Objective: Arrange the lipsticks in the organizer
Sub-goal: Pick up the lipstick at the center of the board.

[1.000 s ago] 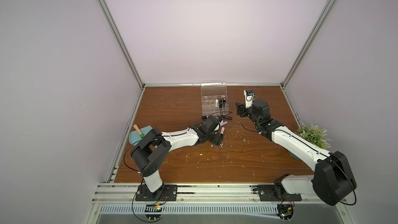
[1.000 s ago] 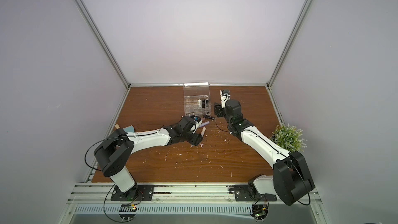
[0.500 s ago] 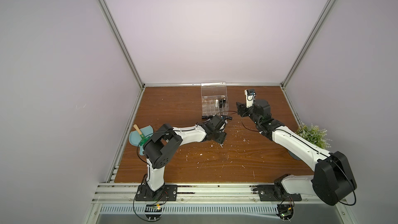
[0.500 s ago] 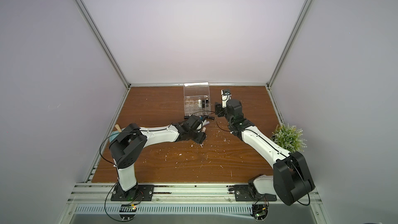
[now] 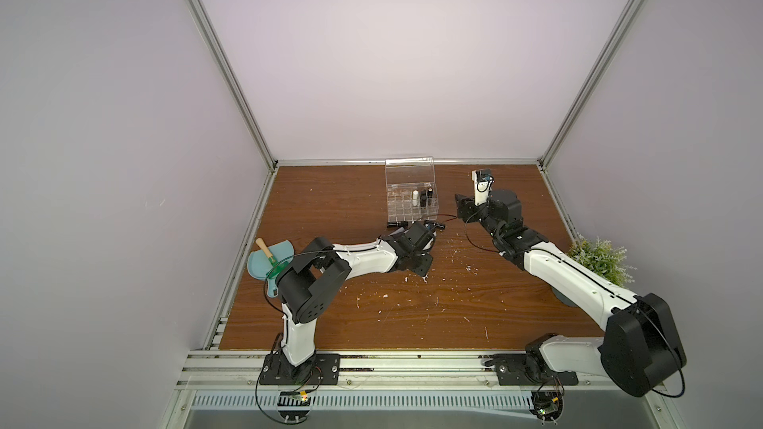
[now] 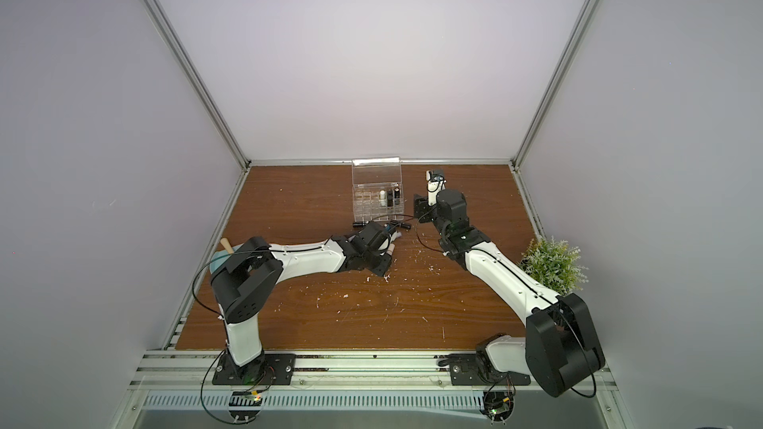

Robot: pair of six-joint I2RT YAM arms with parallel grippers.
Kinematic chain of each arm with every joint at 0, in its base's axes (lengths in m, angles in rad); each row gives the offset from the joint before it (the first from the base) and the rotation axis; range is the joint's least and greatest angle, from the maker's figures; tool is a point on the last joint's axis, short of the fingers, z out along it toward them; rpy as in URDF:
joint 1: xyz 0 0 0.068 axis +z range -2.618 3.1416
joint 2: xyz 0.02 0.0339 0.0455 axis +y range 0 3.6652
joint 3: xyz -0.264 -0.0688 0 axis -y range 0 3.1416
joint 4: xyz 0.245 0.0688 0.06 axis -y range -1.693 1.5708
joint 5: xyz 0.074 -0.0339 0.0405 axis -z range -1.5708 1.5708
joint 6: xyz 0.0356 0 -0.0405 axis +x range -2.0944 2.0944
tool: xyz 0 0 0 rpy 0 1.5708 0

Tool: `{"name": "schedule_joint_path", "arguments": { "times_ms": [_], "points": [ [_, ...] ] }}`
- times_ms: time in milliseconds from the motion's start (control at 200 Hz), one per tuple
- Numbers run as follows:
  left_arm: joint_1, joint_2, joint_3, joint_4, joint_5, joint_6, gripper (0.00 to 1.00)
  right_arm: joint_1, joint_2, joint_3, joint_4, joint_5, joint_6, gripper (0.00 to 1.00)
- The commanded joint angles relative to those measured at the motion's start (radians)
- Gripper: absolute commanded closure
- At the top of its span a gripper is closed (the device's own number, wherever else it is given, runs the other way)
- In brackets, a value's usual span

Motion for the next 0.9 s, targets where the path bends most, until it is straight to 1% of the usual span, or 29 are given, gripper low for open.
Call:
{"name": "schedule_joint_path", "arguments": {
  "times_ms": [0, 115, 240, 320, 395, 430, 475, 505, 540, 645, 705, 750, 816, 896],
  "points": [
    [-0.017, -0.042, 0.017, -0.033, 0.006, 0.022, 0.74, -0.005, -0.039, 0.009, 0.016, -0.018, 0.013, 0.28],
    [-0.017, -0.071, 0.009, -0.023, 0.011, 0.027, 0.79, -0.006, -0.046, 0.009, 0.015, -0.023, 0.012, 0.28],
    [-0.017, -0.124, -0.009, 0.000, 0.021, 0.033, 0.82, -0.011, -0.053, 0.015, 0.005, -0.040, 0.017, 0.28],
    [-0.016, -0.175, -0.024, 0.021, 0.020, 0.037, 0.83, -0.022, -0.053, 0.029, -0.014, -0.085, 0.025, 0.28],
    [-0.012, -0.233, -0.047, 0.047, 0.013, 0.036, 0.84, -0.049, -0.043, 0.052, -0.037, -0.179, 0.051, 0.28],
    [-0.005, -0.261, -0.061, 0.064, 0.011, 0.034, 0.84, -0.067, -0.034, 0.063, -0.044, -0.253, 0.066, 0.28],
    [0.005, -0.297, -0.083, 0.084, -0.003, 0.032, 0.84, -0.097, -0.016, 0.081, -0.055, -0.366, 0.089, 0.24],
    [0.007, -0.327, -0.098, 0.095, -0.039, 0.033, 0.84, -0.116, -0.001, 0.096, -0.062, -0.443, 0.105, 0.21],
    [0.007, -0.358, -0.118, 0.109, -0.072, 0.039, 0.84, -0.138, 0.020, 0.113, -0.067, -0.567, 0.118, 0.17],
    [0.011, -0.467, -0.200, 0.185, -0.123, 0.045, 0.85, -0.168, 0.093, 0.169, -0.074, -0.862, 0.159, 0.07],
    [0.015, -0.528, -0.258, 0.244, -0.135, 0.046, 0.85, -0.169, 0.138, 0.182, -0.030, -1.028, 0.205, 0.05],
    [0.015, -0.570, -0.296, 0.288, -0.139, 0.052, 0.85, -0.170, 0.168, 0.180, 0.037, -1.139, 0.271, 0.04],
    [0.015, -0.618, -0.336, 0.330, -0.154, 0.060, 0.85, -0.169, 0.204, 0.164, 0.173, -1.258, 0.385, 0.04],
    [0.014, -0.656, -0.363, 0.347, -0.176, 0.071, 0.85, -0.169, 0.228, 0.145, 0.298, -1.330, 0.485, 0.04]
  ]
}}
